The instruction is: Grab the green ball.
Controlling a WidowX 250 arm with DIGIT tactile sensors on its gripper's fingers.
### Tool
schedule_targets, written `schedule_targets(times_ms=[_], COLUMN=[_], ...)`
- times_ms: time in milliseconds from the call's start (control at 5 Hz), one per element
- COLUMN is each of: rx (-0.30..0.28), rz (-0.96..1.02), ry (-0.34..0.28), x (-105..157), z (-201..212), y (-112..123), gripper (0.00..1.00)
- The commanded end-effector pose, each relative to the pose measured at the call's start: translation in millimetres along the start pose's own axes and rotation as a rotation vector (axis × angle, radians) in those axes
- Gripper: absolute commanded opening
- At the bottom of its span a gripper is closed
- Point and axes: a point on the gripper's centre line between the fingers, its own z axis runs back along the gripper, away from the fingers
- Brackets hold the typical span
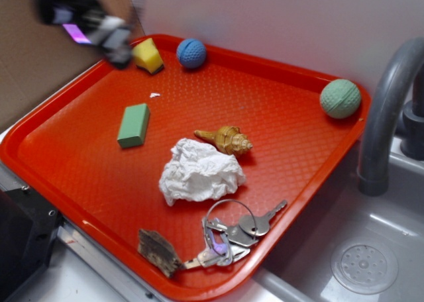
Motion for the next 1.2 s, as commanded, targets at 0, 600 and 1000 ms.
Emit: schedule_targets(times_ms=[0,600,1000], rx=[0.024,0.075,0.071], rz=[-0.061,-0.122,-0.219], ry=[-0.057,-0.024,-0.135], x=[51.8,68.4,96.4], z=[-30.3,-61.9,-86.1], y=[-17.8,-36.8,-70.4], gripper=[1.00,1.00,1.00])
